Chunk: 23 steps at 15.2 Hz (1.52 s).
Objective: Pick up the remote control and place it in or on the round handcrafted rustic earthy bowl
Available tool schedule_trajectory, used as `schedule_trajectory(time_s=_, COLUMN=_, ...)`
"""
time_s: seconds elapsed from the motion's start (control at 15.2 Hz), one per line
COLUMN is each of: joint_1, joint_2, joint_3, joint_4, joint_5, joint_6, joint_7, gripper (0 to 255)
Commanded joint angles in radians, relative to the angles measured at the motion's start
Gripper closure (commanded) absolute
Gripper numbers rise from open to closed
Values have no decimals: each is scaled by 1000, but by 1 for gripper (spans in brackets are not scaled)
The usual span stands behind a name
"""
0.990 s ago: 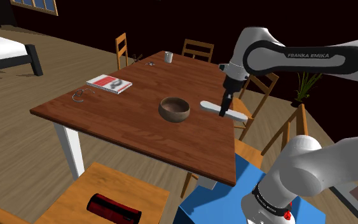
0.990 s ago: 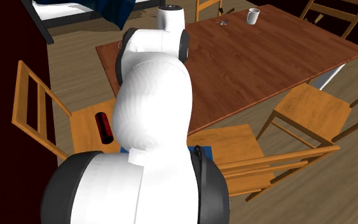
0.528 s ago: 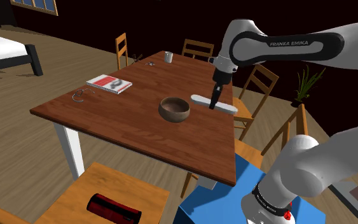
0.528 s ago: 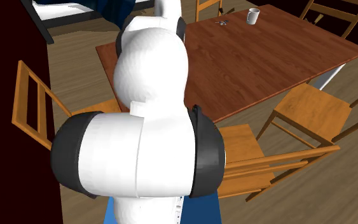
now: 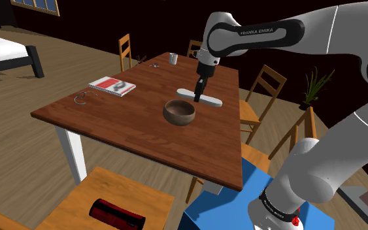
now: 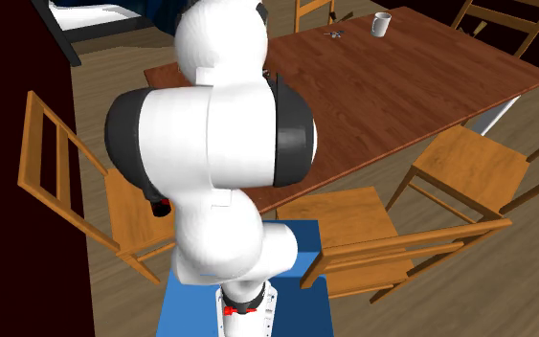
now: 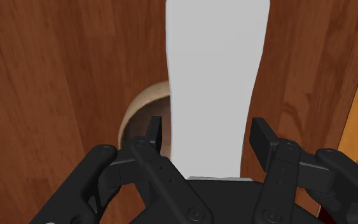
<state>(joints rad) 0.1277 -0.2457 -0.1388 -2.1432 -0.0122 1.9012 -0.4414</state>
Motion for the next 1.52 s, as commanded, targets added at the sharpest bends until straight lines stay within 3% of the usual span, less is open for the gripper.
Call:
schedule_trajectory(time_s=0.0, joint_1=8, joint_2=85, joint_3=3, joint_4=84, joint_5=13, joint_6=0, joint_7=5, gripper=255)
schedule_trajectory(time_s=0.26, joint_1=17, joint_2=253, joint_3=8, joint_4=279, joint_5=37, joint_6=-28, joint_7=9, gripper=255)
schedule_trajectory(time_s=1.19, joint_1=16, joint_2=296, joint_3=9, joint_4=136, joint_5=45, joint_6=158, joint_7=1, gripper=255)
schedule_trajectory(time_s=1.45, joint_1=16, joint_2=296, joint_3=9, joint_4=136, joint_5=45, joint_6=158, joint_7=1, gripper=255)
